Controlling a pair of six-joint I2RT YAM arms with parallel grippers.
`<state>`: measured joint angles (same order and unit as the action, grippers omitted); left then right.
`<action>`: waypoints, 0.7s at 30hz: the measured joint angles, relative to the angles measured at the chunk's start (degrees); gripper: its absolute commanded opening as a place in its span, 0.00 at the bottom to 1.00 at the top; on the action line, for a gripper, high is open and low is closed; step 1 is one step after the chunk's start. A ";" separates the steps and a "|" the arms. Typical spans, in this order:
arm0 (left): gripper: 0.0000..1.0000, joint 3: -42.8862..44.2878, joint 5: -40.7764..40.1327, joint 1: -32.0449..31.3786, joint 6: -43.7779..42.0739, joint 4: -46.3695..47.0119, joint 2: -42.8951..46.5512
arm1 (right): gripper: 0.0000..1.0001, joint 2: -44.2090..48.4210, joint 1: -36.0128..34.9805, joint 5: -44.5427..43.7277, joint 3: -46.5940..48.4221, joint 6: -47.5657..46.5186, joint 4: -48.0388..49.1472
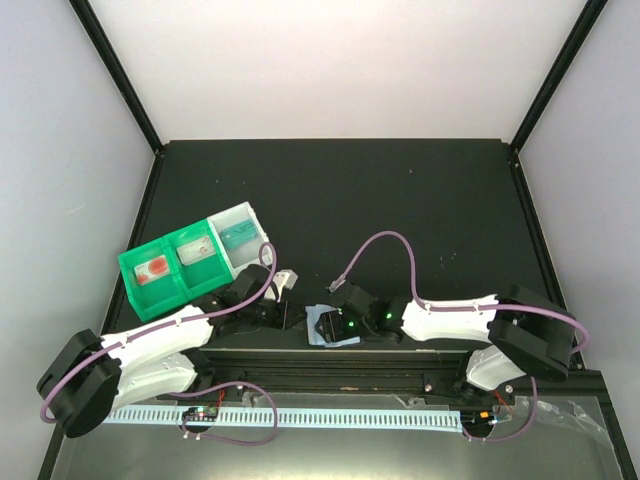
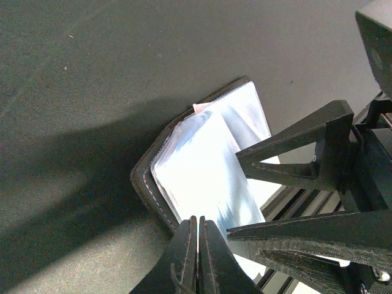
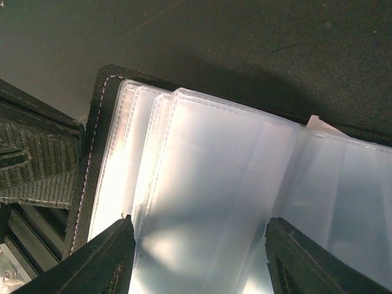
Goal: Take the credit cards out of the card holder
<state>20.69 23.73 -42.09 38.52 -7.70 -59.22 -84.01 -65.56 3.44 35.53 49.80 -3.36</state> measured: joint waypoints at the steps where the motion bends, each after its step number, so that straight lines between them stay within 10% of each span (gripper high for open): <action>1: 0.02 0.00 0.00 0.00 0.00 0.00 0.00 | 0.62 0.13 -0.04 -0.20 0.00 -0.07 -0.13; 21: 0.02 0.00 0.00 0.00 -0.13 0.00 -0.02 | 0.57 4.22 -0.37 -7.32 0.13 0.50 -9.94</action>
<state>20.69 23.73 -42.09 38.39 -7.70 -59.24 -79.79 -65.93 -3.88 35.66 50.30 -13.30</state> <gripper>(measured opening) 0.038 0.573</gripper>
